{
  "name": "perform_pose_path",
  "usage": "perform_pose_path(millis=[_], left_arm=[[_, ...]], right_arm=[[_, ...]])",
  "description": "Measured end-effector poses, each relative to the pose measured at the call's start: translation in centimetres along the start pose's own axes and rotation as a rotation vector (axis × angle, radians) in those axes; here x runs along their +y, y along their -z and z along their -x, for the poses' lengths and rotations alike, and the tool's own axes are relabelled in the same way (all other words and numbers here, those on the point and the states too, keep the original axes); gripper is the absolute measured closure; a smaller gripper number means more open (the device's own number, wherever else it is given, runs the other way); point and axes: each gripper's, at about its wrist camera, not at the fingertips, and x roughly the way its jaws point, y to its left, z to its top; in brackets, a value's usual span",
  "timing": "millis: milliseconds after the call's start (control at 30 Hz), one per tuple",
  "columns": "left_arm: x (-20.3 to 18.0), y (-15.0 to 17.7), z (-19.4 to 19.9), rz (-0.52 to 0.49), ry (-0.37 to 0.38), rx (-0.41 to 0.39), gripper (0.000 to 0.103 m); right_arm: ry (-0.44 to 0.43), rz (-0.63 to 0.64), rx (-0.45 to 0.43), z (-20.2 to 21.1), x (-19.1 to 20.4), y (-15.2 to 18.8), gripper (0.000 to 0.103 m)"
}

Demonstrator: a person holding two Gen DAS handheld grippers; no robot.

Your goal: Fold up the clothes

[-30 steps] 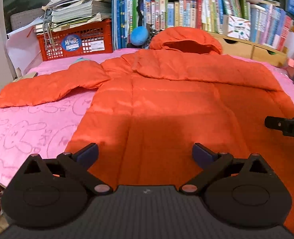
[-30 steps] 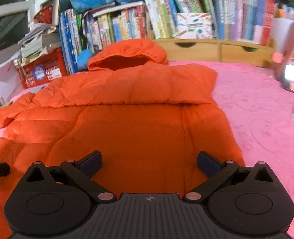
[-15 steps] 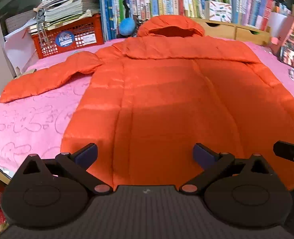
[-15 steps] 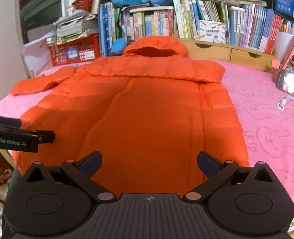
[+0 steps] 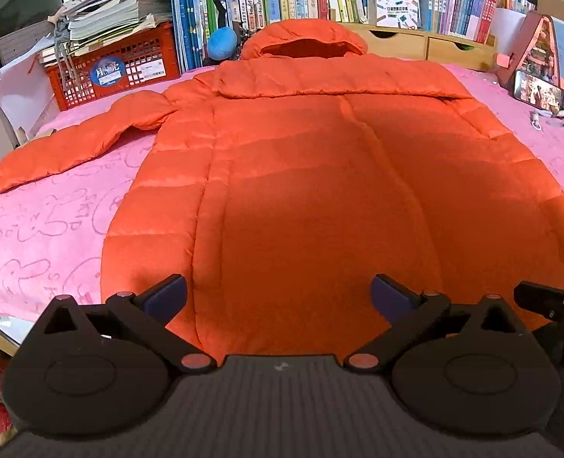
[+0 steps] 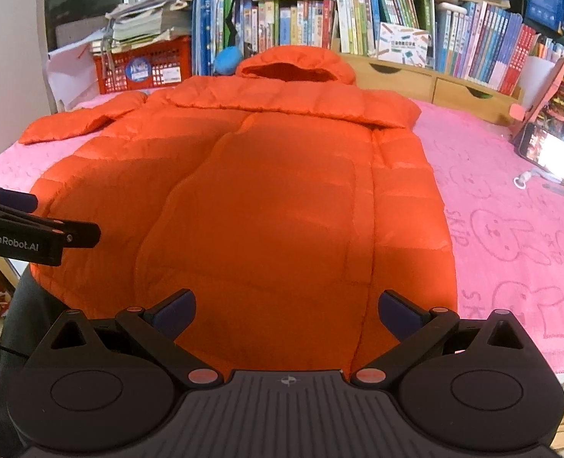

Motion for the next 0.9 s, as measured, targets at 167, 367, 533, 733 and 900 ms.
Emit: perform_pose_path(millis=[167,367,533,733,900], left_arm=[[-0.2,0.2,-0.1,-0.006,0.0,0.012,0.0],[-0.5,0.5,-0.5,-0.014,0.001,0.029,0.0],[-0.8,0.8,-0.8,-0.018,0.006,0.045,0.0],[-1.1,1.1,-1.1,-0.028,0.016,0.063,0.0],[-1.3,1.2,-1.3,-0.033,0.02,0.071,0.0]], right_arm=[[0.007,-0.006,0.011,-0.1,-0.3,0.3,0.0],[0.017,-0.005,0.027,-0.3,-0.6,0.9,0.0],[0.022,0.002,0.036,-0.4,-0.5,1.1,0.0],[0.029,0.012,0.043,-0.4,-0.5,1.3,0.0],[0.03,0.012,0.048,-0.6,-0.5,1.4,0.0]])
